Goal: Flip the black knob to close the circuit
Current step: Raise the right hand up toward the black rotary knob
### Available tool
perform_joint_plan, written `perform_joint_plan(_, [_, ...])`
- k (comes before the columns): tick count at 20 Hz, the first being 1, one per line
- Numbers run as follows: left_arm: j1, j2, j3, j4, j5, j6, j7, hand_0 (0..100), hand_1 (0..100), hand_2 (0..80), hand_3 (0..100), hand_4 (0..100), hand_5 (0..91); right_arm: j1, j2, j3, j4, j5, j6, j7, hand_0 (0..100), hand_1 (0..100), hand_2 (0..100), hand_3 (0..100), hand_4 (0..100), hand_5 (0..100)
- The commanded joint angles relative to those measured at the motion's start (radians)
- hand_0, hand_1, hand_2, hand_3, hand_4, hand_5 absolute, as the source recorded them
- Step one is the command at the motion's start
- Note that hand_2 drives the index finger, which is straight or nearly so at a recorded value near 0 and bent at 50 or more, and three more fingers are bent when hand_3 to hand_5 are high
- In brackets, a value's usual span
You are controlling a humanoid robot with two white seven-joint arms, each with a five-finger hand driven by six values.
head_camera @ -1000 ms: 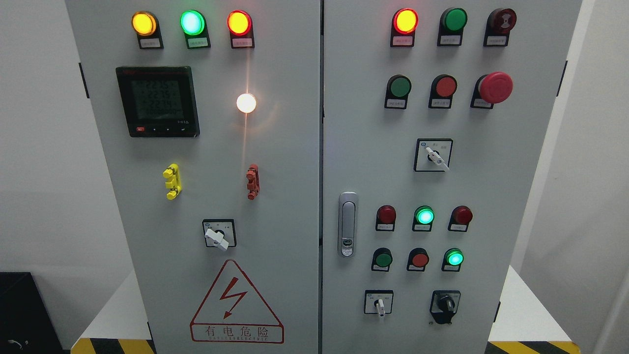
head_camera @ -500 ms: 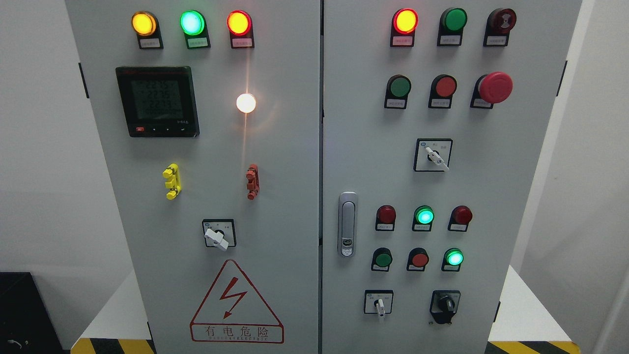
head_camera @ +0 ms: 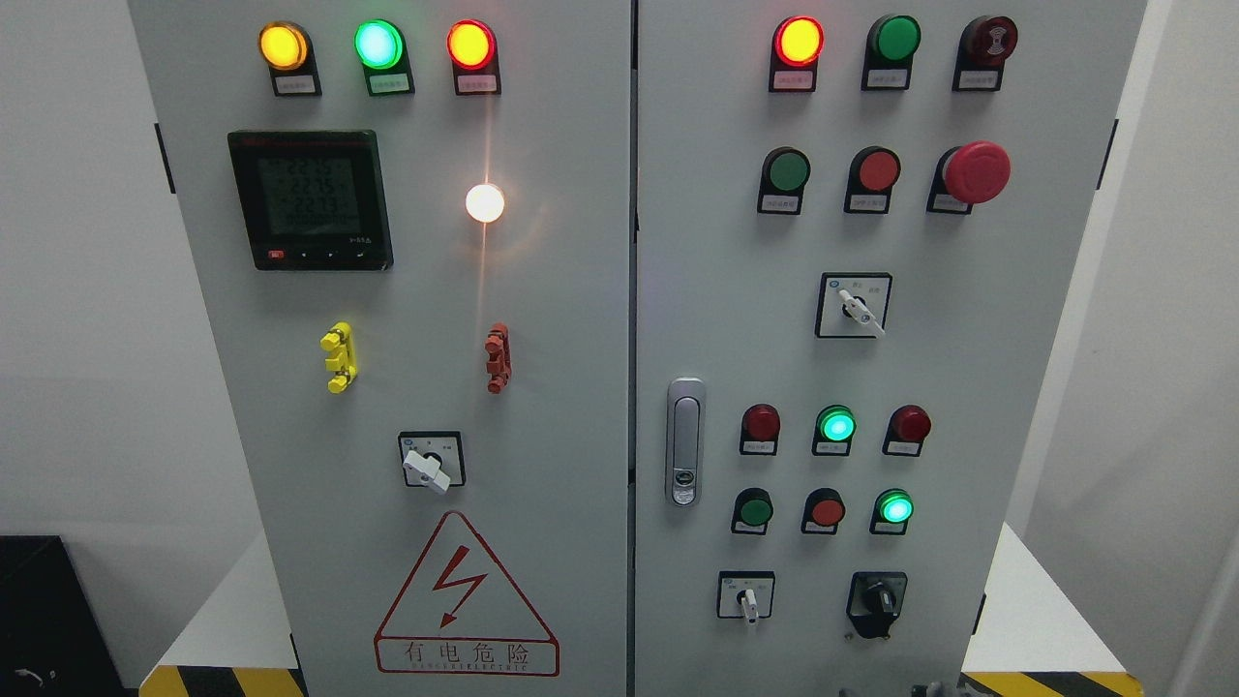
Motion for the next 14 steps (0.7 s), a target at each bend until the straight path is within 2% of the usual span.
perform_joint_plan(1, [0.000,0.000,-0.001,0.001,0.000,-0.001,0.000,12,56,0.0,0,0,0.0,-0.045,-0.007,-0.002,0.033,0.009,0.000,0.008,0,0,90,100,100,100])
perform_joint_plan(3, [0.000,0.000,0.001,0.001,0.000,-0.001,0.000,12,56,0.0,0,0,0.0,-0.062,-0.015,-0.003,0.033,0.010,0.002,0.020,0,0,90,100,100,100])
perform_joint_plan(5, [0.000,0.000,0.001,-0.001,0.000,-0.001,0.001,12,56,0.0,0,0,0.0,-0.083,-0.045,-0.002,0.038,0.010,0.020,0.022,0,0,90,100,100,100])
perform_joint_plan(9, [0.000,0.000,0.001,-0.001,0.000,-0.001,0.000,12,56,0.0,0,0,0.0,-0.081,-0.076,0.001,0.032,0.007,0.039,0.048,0,0,90,100,100,100])
perform_joint_plan(14, [0.000,0.000,0.001,-0.001,0.001,-0.001,0.000,12,56,0.0,0,0,0.0,-0.077,-0.079,0.017,0.002,0.006,0.048,0.054,0,0,90,100,100,100])
